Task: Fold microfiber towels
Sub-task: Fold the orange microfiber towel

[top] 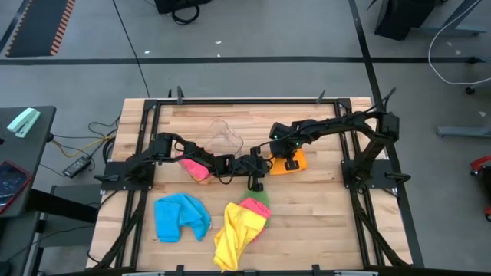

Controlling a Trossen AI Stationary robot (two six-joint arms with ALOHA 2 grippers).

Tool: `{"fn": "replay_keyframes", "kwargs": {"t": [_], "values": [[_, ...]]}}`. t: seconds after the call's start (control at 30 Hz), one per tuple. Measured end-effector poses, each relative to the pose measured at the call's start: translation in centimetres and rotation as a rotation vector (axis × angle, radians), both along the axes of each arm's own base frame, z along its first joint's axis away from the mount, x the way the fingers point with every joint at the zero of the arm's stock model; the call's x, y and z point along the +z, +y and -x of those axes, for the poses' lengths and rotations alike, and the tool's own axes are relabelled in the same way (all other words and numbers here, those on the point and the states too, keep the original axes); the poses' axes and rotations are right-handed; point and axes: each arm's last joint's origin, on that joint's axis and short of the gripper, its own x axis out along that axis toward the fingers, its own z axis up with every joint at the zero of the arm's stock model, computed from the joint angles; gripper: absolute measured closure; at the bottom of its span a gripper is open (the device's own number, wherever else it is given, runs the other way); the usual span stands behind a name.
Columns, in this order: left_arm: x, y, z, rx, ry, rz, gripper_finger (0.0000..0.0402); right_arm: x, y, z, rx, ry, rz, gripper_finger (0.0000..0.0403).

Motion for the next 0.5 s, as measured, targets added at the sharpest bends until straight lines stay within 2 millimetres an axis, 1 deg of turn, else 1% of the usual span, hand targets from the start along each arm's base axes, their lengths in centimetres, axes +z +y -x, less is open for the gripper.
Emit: {"fn": "replay_keyframes", "kwargs": {"t": [0.1, 0.17, 0.4, 0.5], "values": [[0.0, 0.0, 0.0, -0.001, 0.002, -0.002, 0.0380, 0.0, 0.0, 0.0, -0.011, -0.001, 0.000, 0.0376], [0.3, -0.1, 0.1, -0.008, 0.024, -0.014, 0.0374, 0.1, 0.0, 0.0, -0.028, -0.004, -0.001, 0.0361], [3.0, -0.6, 1.3, 0.003, 0.161, -0.095, 0.0367, 0.0, 0.0, 0.0, -0.045, -0.006, -0.003, 0.0305], [4.1, -1.4, 1.3, -0.004, 0.137, -0.101, 0.0372, 0.0, 0.0, -0.1, -0.056, -0.009, -0.003, 0.0289]]}}
